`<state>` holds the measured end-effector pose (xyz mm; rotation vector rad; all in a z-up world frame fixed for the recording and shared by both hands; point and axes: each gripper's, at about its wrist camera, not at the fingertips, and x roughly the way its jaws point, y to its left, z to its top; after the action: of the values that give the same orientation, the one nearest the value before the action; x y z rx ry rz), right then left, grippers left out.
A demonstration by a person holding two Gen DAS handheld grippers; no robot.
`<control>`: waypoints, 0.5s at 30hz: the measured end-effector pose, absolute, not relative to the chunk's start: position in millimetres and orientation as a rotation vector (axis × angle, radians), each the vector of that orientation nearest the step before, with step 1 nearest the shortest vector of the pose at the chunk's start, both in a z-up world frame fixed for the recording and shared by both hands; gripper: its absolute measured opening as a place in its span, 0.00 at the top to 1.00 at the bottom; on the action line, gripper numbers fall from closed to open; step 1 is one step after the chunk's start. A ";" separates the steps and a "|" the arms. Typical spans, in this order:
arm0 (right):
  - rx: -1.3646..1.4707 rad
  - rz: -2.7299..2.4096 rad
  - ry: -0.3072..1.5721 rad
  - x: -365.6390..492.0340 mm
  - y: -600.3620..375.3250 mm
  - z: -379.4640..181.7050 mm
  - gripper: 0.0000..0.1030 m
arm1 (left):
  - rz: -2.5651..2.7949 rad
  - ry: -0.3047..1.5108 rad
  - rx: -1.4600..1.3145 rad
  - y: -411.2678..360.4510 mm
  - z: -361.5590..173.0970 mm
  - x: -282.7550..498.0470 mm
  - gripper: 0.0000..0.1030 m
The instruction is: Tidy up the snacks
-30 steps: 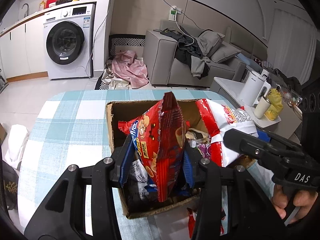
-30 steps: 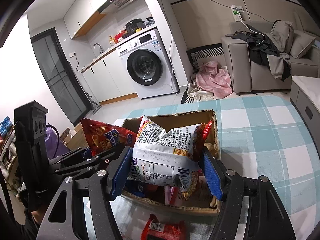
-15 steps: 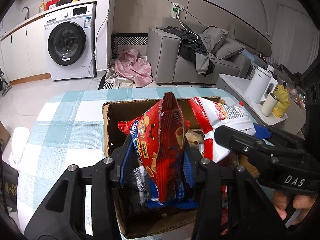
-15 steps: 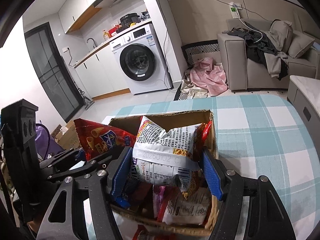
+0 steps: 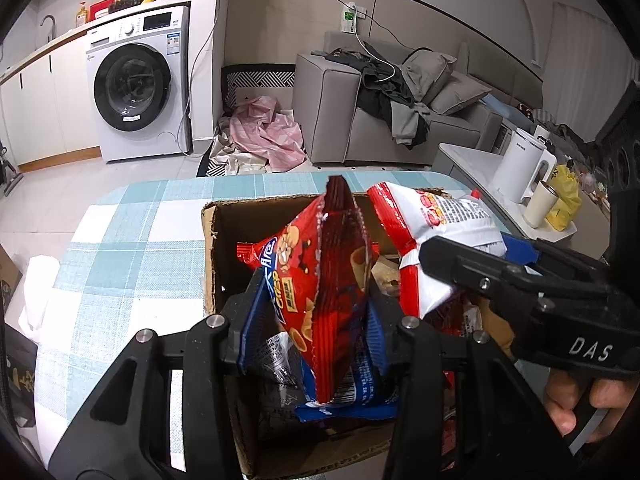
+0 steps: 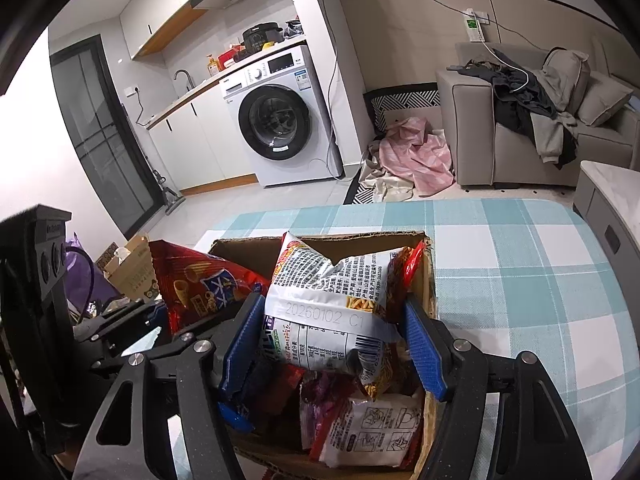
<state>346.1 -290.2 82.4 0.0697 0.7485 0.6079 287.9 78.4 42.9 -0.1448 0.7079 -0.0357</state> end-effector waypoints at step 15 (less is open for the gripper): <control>0.113 0.619 0.711 326.1 -320.5 100.9 0.06 | -0.056 0.697 -0.155 76.1 62.3 257.2 0.18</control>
<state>326.1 -320.5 100.9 0.1128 0.7108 0.6191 257.2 76.1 62.3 -0.1546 0.6972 -0.0556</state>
